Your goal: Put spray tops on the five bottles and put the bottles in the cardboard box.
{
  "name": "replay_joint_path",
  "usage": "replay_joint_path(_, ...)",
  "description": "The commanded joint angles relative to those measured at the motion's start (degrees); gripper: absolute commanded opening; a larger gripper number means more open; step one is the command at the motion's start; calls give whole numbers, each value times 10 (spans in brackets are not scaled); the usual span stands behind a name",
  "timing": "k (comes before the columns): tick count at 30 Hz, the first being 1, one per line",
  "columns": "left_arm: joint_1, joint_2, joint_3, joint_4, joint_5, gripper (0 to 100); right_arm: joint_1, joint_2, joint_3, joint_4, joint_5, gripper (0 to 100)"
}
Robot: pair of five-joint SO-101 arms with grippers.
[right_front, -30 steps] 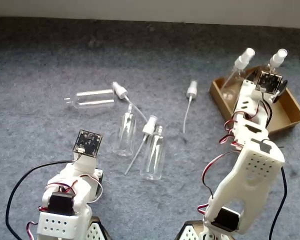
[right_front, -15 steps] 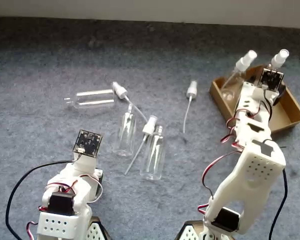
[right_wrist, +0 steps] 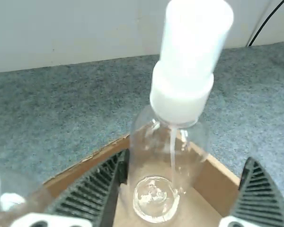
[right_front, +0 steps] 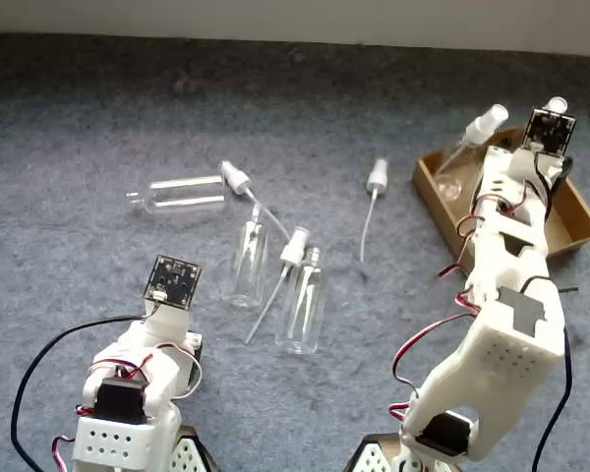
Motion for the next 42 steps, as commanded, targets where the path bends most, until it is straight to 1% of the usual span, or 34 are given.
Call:
replay_joint_path(1,8,-4,13,2,-5,5,9,-69,-27,65,-5,328)
replay_joint_path(4,8,-4,13,2,-5,5,15,-93,-27,103,-5,328)
replay_joint_path(10,8,-4,13,2,-5,5,30,-129,-12,147,-2,328)
replay_joint_path(22,8,-4,13,2,-5,5,28,-287,116,150,-1,328)
replay_joint_path(26,8,-4,13,2,-5,5,32,-314,142,150,0,328)
replay_joint_path(33,8,-4,13,2,-5,5,36,-313,145,150,0,328)
replay_joint_path(42,9,-4,13,2,-5,5,51,-414,207,151,1,328)
